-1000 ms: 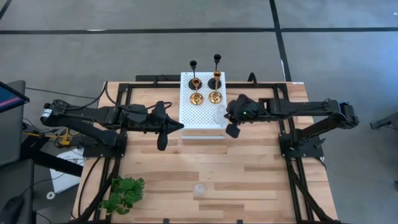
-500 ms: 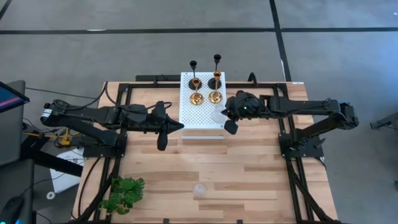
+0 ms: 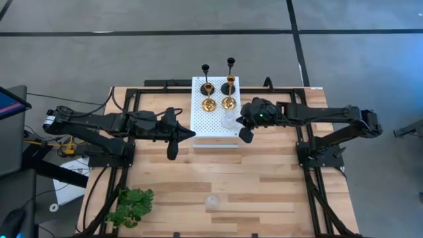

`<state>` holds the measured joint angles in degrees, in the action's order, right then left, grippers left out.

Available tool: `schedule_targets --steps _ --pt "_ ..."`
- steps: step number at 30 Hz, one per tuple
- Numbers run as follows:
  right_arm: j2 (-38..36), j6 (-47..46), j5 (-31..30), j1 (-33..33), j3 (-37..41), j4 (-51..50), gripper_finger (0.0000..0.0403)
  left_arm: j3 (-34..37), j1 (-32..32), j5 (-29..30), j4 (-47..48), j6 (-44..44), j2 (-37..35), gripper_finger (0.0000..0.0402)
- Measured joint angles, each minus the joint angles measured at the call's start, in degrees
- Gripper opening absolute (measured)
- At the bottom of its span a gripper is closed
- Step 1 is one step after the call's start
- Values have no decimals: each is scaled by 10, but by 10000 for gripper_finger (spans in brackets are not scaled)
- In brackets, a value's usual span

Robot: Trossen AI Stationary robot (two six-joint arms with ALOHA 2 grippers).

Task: Pick & Place candle stick holders
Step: Put the right transparent candle holder on the shelf, then put the transparent candle holder on the shelf

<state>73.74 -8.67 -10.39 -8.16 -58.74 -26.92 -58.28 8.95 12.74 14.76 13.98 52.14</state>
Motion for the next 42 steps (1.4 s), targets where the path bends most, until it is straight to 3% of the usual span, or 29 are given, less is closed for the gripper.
schedule_targets --steps 8,18,24,27,34,39,42 --pt "-63 -34 -3 52 0 -3 0 0 0 -1 0 0 0 11" --pt "-165 -60 -190 161 -1 -5 0 0 1 -2 0 -17 0 10" --pt "-187 -68 -251 214 -1 -5 0 0 29 -74 0 -69 1 5" --pt "-187 -78 -286 234 0 -5 0 0 62 -81 3 -96 10 5" --pt "-183 -80 -319 251 0 6 0 0 121 -82 6 -165 80 4" --pt "-183 -79 -322 250 0 26 0 2 124 -86 6 -170 156 4" --pt "-183 -84 -321 250 0 26 0 23 118 -120 7 -180 185 4"
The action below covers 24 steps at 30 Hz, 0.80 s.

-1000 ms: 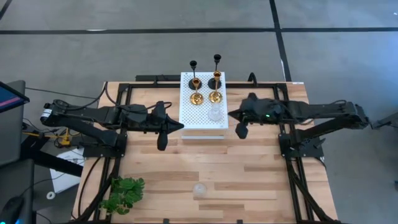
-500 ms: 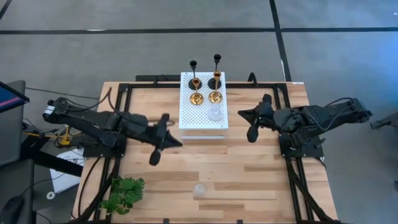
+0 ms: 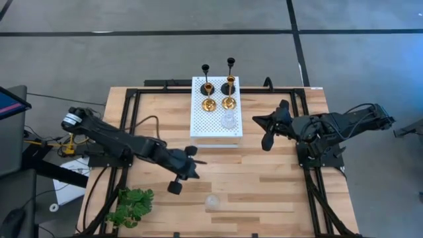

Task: Pick & Place candle stick holders
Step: Put the transparent candle holder on the shelf

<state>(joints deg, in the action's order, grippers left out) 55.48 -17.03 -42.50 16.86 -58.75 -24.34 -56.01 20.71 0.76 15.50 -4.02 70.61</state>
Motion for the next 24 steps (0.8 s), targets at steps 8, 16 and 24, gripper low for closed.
schedule_targets --steps 8,16,24 --pt "0 -25 4 0 0 0 0 92 -13 -51 -44 12 1 4" --pt "0 -68 4 0 0 0 0 249 -33 -52 -184 42 -88 4" --pt "19 -82 4 0 0 3 0 389 -38 -52 -411 48 -223 4"
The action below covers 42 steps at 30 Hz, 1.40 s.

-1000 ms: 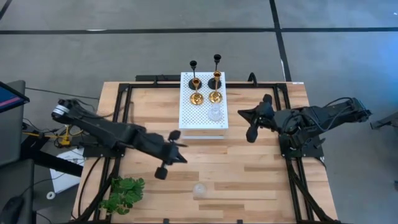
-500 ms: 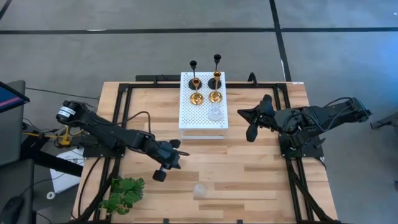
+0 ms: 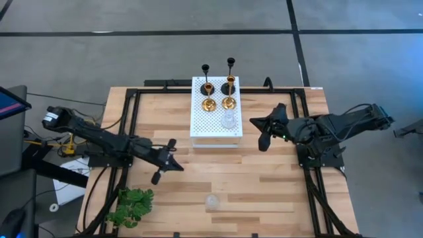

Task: Pick & Place candle stick holders
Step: Put the transparent candle holder on the shelf

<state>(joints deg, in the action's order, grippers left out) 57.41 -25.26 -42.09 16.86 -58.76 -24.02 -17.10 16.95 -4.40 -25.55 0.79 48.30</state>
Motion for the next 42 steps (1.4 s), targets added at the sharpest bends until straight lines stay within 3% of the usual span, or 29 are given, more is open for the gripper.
schedule_targets --steps 4,10,19,35,42 --pt "19 -3 0 -1 0 5 0 34 9 -25 1 -3 -9 5" --pt "38 -3 1 -11 0 6 0 39 24 -36 -50 10 38 6" --pt "36 -3 1 -20 0 6 0 38 22 5 -150 24 138 22" --pt "36 -33 16 -19 0 5 0 36 22 12 -218 26 229 196" --pt "36 -33 16 -19 0 6 0 34 24 -17 -293 25 283 271"
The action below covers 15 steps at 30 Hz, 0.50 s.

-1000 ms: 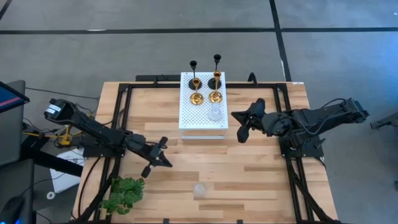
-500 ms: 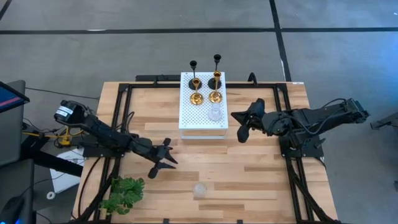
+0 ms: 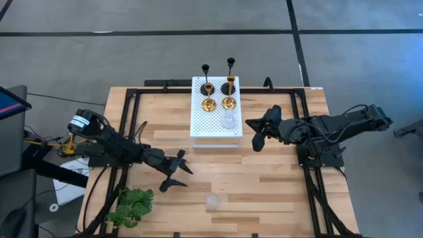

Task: Pick & Place candle stick holders
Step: Put the transparent candle holder on the shelf

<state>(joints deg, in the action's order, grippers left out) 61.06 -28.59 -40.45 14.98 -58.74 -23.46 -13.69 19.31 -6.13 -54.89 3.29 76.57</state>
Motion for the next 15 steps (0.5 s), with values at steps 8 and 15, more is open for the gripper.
schedule_targets --steps 8,15 --pt "0 0 1 0 0 0 0 -84 7 -9 -4 0 102 303" --pt "0 0 1 0 0 -1 0 -157 8 -27 -5 2 166 297"
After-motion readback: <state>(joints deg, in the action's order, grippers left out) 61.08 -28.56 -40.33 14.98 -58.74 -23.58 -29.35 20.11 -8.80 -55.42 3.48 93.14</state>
